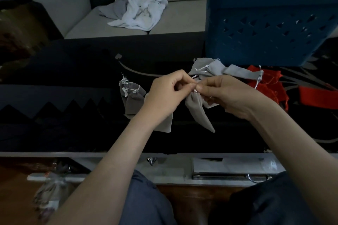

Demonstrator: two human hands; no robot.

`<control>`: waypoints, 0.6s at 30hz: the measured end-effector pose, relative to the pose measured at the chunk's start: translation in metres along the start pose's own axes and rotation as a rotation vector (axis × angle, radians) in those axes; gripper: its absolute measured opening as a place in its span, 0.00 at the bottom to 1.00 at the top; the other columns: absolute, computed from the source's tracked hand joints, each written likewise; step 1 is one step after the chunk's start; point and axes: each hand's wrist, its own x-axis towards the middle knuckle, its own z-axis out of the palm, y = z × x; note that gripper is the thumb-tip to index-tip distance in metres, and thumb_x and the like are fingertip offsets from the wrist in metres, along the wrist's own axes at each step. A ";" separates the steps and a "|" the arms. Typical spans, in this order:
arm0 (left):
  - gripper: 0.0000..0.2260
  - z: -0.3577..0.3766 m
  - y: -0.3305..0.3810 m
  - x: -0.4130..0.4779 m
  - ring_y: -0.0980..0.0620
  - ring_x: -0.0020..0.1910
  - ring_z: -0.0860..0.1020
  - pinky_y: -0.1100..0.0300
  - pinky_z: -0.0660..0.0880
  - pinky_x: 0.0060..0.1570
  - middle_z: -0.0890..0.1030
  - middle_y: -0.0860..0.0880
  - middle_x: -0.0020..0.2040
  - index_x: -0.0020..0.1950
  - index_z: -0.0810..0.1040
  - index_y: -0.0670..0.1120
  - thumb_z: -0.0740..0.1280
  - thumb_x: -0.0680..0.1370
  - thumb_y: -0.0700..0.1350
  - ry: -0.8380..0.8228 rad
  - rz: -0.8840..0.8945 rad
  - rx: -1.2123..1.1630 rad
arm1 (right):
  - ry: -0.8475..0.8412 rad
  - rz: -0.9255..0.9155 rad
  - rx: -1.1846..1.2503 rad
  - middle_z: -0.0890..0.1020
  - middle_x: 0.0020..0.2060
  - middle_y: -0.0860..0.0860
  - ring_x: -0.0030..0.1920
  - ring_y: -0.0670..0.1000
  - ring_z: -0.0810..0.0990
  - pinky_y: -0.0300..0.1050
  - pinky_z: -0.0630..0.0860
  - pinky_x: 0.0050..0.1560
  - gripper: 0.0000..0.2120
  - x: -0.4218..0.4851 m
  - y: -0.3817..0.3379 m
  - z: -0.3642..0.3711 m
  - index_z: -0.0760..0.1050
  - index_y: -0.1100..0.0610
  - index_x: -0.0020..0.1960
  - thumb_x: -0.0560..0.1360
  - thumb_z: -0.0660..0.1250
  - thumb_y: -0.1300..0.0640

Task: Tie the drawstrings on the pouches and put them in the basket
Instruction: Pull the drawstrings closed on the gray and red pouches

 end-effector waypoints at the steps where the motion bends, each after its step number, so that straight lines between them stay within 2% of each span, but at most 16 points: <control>1: 0.04 0.001 0.000 0.000 0.63 0.33 0.74 0.71 0.68 0.35 0.79 0.58 0.33 0.43 0.82 0.50 0.70 0.76 0.41 0.014 -0.013 0.028 | 0.017 -0.013 -0.083 0.77 0.32 0.48 0.32 0.42 0.72 0.37 0.69 0.37 0.08 0.000 -0.001 0.000 0.78 0.59 0.43 0.70 0.69 0.54; 5: 0.04 0.001 -0.004 0.003 0.61 0.41 0.79 0.68 0.74 0.44 0.82 0.56 0.38 0.42 0.82 0.50 0.70 0.76 0.43 -0.001 -0.141 0.012 | 0.154 -0.116 -0.449 0.76 0.30 0.46 0.31 0.42 0.72 0.35 0.69 0.36 0.07 -0.001 0.000 0.004 0.79 0.57 0.42 0.74 0.70 0.53; 9: 0.04 0.000 -0.004 0.004 0.56 0.41 0.81 0.64 0.76 0.46 0.82 0.53 0.37 0.41 0.82 0.49 0.70 0.75 0.42 -0.048 -0.192 -0.010 | 0.293 -0.252 -0.681 0.77 0.30 0.44 0.32 0.41 0.73 0.31 0.67 0.35 0.07 0.001 0.004 0.012 0.78 0.57 0.42 0.75 0.69 0.54; 13: 0.02 0.001 -0.001 0.006 0.55 0.40 0.81 0.64 0.76 0.44 0.83 0.50 0.37 0.44 0.82 0.44 0.71 0.75 0.41 -0.044 -0.203 -0.007 | 0.312 -0.256 -0.656 0.79 0.33 0.47 0.34 0.43 0.75 0.34 0.69 0.36 0.09 0.001 0.005 0.012 0.77 0.57 0.41 0.74 0.69 0.51; 16: 0.01 0.004 -0.001 0.005 0.57 0.39 0.80 0.67 0.75 0.43 0.83 0.50 0.39 0.45 0.82 0.44 0.71 0.75 0.41 -0.048 -0.180 0.042 | 0.287 -0.217 -0.618 0.80 0.35 0.53 0.36 0.49 0.74 0.35 0.67 0.34 0.08 0.000 0.002 0.011 0.78 0.58 0.42 0.75 0.68 0.54; 18: 0.02 0.005 0.000 0.005 0.61 0.37 0.78 0.70 0.73 0.40 0.82 0.50 0.39 0.46 0.82 0.44 0.71 0.75 0.41 -0.042 -0.144 0.090 | 0.271 -0.203 -0.598 0.79 0.33 0.52 0.34 0.45 0.72 0.32 0.66 0.34 0.06 -0.002 0.000 0.010 0.77 0.58 0.42 0.75 0.67 0.56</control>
